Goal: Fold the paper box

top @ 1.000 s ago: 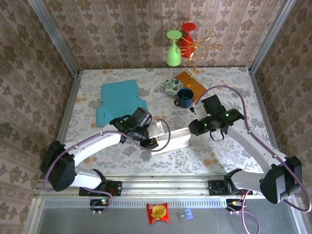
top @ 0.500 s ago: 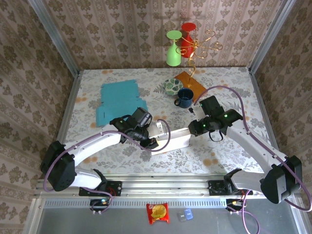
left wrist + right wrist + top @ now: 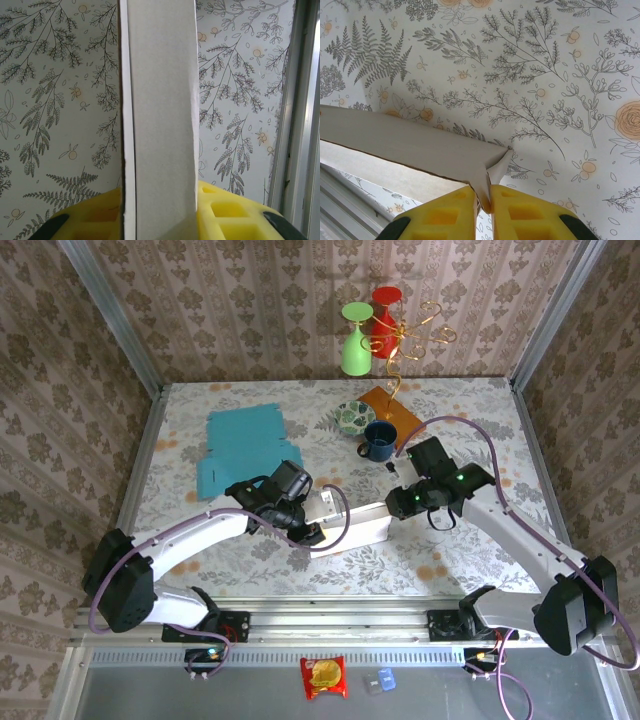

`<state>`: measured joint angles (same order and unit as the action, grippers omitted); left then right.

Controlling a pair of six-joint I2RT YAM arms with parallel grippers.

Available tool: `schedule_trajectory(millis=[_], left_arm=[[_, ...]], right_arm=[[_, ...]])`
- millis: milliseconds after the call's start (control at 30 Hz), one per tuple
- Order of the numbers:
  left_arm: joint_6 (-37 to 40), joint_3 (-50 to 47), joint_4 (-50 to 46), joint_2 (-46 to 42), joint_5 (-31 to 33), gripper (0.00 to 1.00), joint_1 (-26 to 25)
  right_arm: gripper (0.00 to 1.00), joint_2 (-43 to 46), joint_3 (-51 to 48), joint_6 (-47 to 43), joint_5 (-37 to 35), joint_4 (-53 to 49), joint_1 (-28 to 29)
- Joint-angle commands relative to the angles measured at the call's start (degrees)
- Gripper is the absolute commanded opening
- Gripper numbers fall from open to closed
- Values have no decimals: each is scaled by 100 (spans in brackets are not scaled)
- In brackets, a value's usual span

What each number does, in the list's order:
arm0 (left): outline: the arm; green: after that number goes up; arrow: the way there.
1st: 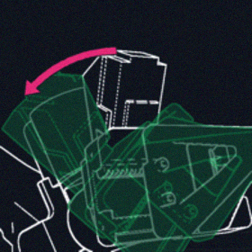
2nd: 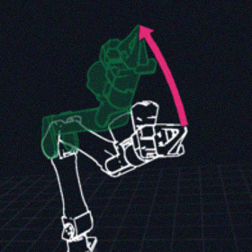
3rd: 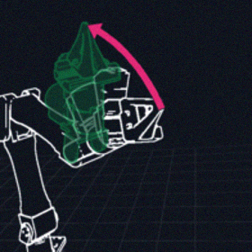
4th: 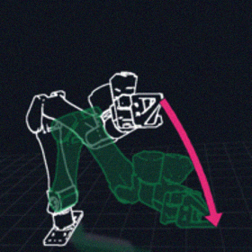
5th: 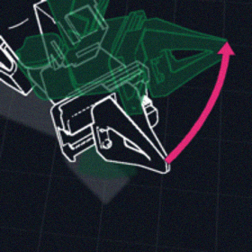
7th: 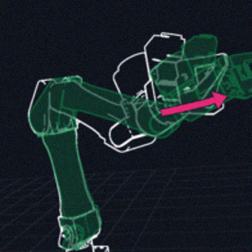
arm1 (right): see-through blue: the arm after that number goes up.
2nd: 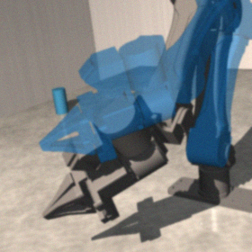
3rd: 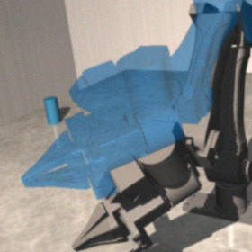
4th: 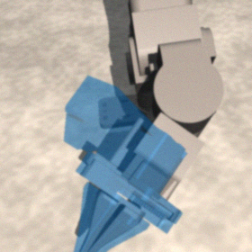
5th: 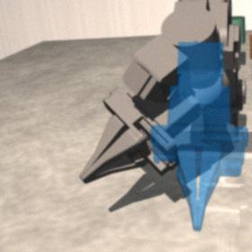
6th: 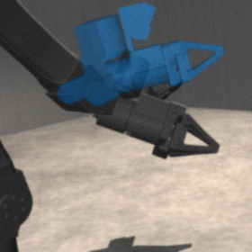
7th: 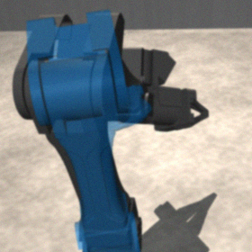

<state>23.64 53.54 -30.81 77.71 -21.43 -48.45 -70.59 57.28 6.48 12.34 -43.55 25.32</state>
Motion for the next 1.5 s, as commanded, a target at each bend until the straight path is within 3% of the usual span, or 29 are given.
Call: schedule_trajectory(millis=[0,267,767,1200,1467], left_arm=[[79,50,-60,-110,17,26,-38],[-60,32,85,-145,161,24,-42],[-254,53,233,-134,549,21,-18],[-303,62,233,-107,691,21,29],[-381,76,303,-81,772,27,52]], right_arm=[[15,-104,133,99,-204,-4,60],[0,60,23,219,-449,30,211],[0,707,-724,1275,-764,502,480],[0,900,-1096,1348,-1375,530,552],[0,780,-1091,1441,-1889,461,755]])
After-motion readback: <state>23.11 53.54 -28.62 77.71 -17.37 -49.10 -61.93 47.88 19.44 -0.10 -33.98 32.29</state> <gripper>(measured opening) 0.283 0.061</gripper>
